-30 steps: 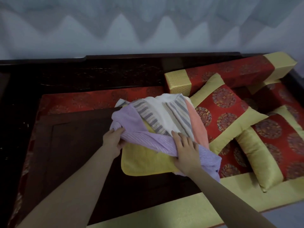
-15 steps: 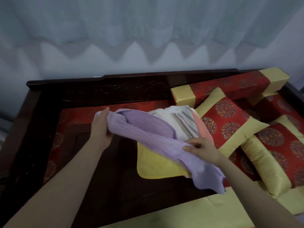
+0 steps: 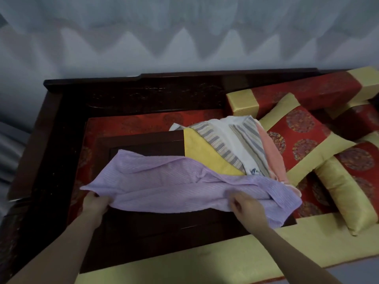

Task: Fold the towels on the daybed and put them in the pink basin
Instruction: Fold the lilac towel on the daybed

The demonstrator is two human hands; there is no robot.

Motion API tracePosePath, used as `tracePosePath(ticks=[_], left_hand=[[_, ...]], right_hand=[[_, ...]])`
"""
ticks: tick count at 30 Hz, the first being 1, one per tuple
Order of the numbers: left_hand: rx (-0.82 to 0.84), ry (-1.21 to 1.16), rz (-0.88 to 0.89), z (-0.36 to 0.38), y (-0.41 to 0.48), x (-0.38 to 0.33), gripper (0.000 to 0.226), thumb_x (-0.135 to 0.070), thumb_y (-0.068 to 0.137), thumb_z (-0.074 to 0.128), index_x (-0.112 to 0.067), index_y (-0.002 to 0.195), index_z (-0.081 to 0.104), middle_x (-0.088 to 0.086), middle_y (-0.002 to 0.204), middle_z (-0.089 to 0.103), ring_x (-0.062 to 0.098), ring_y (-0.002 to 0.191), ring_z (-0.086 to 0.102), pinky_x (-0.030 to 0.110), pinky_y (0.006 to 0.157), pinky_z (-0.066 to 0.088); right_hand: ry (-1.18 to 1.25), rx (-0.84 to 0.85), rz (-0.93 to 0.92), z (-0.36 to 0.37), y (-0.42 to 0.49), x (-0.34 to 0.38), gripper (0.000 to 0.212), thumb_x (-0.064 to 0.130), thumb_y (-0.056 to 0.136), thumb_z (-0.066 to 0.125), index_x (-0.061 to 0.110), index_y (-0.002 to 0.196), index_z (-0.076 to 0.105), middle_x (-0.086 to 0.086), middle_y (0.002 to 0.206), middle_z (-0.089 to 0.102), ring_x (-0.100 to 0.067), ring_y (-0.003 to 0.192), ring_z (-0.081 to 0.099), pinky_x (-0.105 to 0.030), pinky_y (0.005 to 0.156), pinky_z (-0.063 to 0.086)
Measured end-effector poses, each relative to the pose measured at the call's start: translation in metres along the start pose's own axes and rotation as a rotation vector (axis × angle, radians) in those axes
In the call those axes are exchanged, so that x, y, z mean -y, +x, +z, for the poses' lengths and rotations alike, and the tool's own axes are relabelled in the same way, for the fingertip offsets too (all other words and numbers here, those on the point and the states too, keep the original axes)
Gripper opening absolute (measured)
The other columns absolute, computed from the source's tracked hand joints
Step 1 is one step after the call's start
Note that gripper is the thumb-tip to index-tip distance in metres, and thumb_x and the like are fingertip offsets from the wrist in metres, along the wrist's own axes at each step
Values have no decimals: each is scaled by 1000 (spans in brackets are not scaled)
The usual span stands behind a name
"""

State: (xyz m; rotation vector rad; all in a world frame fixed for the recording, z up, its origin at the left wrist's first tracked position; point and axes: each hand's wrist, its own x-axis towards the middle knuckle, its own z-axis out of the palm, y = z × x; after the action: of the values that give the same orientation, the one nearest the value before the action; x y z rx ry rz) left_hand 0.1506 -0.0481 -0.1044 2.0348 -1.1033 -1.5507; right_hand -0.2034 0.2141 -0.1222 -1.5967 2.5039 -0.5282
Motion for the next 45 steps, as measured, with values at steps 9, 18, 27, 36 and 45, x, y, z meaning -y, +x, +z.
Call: tracePosePath(ticks=[9,18,27,36,45], left_hand=[[-138,-479,-124,5,13,-26,47,-19,92,57,-7,135,43,7,111,53,18,93,56,35,93,46],[-315,-309,132,-4,9,-44,37,-11,94,47,5,126,51,23,108,62,31,105,56,49,97,44],[-29,-227,772,24,-66,-160,20,-20,90,61,-9,106,64,-3,83,63,12,80,58,35,77,49],[560,-144,567,80,-145,-148,15,-16,89,59,-24,95,70,-15,86,74,5,84,67,23,72,58],[681,-176,525,74,-163,-118,17,-18,84,62,-21,93,76,0,94,76,11,87,71,20,70,56]], right_hand=[[-61,43,552,11,-68,-39,27,25,80,72,15,100,57,-2,97,57,-27,88,57,-29,49,37],[-224,155,259,-12,-44,-63,15,7,77,69,17,78,57,-2,69,65,-29,66,64,-34,55,38],[545,378,-41,-157,40,38,19,22,83,72,26,97,60,4,90,65,-11,87,62,-29,78,49],[813,372,-237,-180,87,128,12,2,81,70,5,93,72,-3,89,73,-10,85,68,-21,78,51],[807,259,-281,-149,103,156,11,8,76,76,12,85,73,1,81,70,-3,74,61,-15,70,47]])
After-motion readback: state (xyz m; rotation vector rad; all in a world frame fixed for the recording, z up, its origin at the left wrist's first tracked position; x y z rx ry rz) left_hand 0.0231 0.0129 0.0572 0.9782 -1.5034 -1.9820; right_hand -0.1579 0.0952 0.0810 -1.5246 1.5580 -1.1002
